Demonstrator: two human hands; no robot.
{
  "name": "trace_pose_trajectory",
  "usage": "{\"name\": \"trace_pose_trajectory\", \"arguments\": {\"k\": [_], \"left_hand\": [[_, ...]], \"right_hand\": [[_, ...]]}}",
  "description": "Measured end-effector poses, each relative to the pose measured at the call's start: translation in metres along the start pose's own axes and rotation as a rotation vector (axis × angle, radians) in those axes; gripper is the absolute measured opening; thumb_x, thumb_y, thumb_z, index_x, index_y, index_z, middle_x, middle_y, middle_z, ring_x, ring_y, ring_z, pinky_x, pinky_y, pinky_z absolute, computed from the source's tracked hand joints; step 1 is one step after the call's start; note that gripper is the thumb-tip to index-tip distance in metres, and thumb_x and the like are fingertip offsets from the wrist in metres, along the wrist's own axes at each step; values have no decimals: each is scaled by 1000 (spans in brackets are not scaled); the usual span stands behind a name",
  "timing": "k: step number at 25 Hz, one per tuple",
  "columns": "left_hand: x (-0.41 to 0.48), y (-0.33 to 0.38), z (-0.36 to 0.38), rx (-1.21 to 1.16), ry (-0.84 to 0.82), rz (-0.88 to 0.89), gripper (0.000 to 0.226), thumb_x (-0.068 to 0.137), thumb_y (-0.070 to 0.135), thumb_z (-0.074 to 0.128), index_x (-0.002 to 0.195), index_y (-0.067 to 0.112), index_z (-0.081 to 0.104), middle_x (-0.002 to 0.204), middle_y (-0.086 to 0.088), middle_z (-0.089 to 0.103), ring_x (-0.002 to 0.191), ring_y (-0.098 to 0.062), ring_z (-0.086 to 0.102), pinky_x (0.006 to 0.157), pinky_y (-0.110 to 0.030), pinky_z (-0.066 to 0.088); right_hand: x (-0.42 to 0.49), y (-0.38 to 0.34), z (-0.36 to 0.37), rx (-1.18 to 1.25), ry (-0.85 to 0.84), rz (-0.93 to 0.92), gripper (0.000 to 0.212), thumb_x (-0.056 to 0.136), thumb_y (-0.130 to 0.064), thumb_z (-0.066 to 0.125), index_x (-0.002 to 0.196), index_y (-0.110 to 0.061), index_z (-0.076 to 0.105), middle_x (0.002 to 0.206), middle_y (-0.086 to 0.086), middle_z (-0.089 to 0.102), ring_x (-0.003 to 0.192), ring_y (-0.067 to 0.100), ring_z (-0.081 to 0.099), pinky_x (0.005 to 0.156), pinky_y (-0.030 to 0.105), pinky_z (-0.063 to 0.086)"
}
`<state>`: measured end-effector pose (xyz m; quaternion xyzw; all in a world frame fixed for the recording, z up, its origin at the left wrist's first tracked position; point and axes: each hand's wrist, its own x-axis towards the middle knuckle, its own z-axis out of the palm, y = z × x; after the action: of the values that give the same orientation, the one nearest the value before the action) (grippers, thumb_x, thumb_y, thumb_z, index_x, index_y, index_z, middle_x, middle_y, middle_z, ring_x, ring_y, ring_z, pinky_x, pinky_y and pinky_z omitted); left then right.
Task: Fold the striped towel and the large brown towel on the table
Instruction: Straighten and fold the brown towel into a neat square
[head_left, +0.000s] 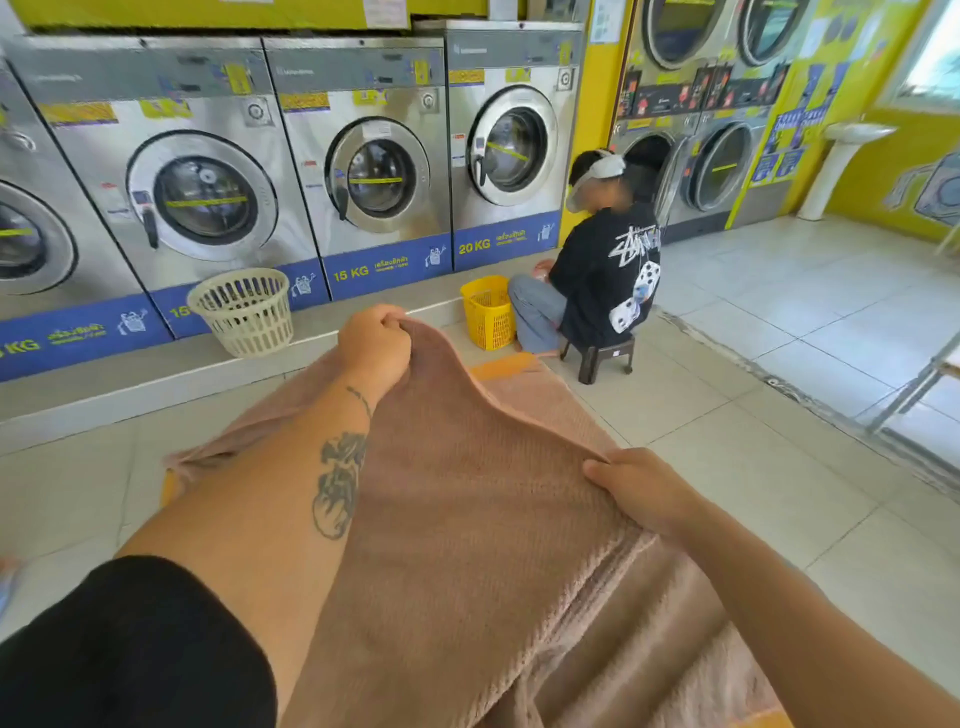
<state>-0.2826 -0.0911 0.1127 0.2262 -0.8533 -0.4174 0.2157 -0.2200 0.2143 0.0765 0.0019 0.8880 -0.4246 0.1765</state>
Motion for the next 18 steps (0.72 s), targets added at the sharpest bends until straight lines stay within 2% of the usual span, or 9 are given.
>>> {"name": "trace_pose_trajectory", "arguments": {"k": [2, 4, 7, 10, 12, 14, 16, 18], "left_hand": [[-3, 21, 52, 23, 40, 0, 32, 95, 7, 45, 104, 15, 75, 116, -12, 71, 113, -33, 61, 96, -36, 46], [-8, 40, 92, 68, 63, 41, 29, 93, 6, 47, 92, 12, 75, 104, -13, 74, 104, -33, 63, 89, -35, 46], [-16, 44, 129, 212, -69, 115, 28, 92, 7, 48, 86, 15, 74, 100, -10, 74, 99, -32, 65, 85, -33, 48], [-34, 29, 144, 325, -291, 38, 30, 92, 6, 48, 103, 17, 74, 113, -5, 68, 106, -27, 63, 91, -33, 52], [-50, 16, 143, 389, -390, 29, 32, 93, 4, 49, 113, 16, 70, 115, 0, 63, 108, -22, 61, 90, -33, 51], [-63, -4, 138, 398, -403, -7, 31, 94, 4, 49, 113, 18, 69, 116, 3, 63, 108, -18, 60, 90, -32, 50], [-68, -28, 122, 397, -351, -53, 28, 96, 7, 50, 108, 22, 71, 118, 3, 66, 107, -15, 61, 94, -35, 51], [-67, -51, 99, 408, -309, -118, 26, 97, 8, 52, 105, 24, 71, 120, 4, 65, 104, -14, 60, 89, -31, 50]], "right_hand": [[22, 20, -22, 116, 29, 5, 36, 95, -31, 55, 98, 3, 68, 92, 23, 70, 78, 30, 66, 72, 38, 50], [43, 38, -39, 204, 53, 14, 35, 94, -31, 56, 87, 2, 66, 74, 11, 61, 67, 21, 56, 65, 33, 40], [67, 51, -51, 171, 106, -9, 34, 94, -29, 57, 75, 0, 62, 65, 3, 52, 61, 19, 50, 60, 32, 36], [87, 66, -51, 114, 28, 45, 23, 93, -23, 56, 80, -11, 72, 75, 2, 65, 70, 17, 58, 59, 28, 44], [98, 76, -47, 32, -63, 74, 20, 92, -16, 55, 81, -12, 71, 81, 3, 68, 72, 17, 61, 59, 28, 49], [105, 79, -41, -111, -127, 45, 21, 92, -18, 51, 85, -9, 68, 86, 6, 70, 75, 19, 65, 65, 33, 55], [108, 69, -31, -268, -171, -16, 24, 93, -19, 48, 88, -3, 64, 90, 9, 68, 77, 22, 65, 68, 35, 55], [112, 50, -13, -332, -189, -84, 24, 94, -18, 48, 103, -4, 65, 103, 11, 68, 86, 25, 64, 71, 37, 54]]}}
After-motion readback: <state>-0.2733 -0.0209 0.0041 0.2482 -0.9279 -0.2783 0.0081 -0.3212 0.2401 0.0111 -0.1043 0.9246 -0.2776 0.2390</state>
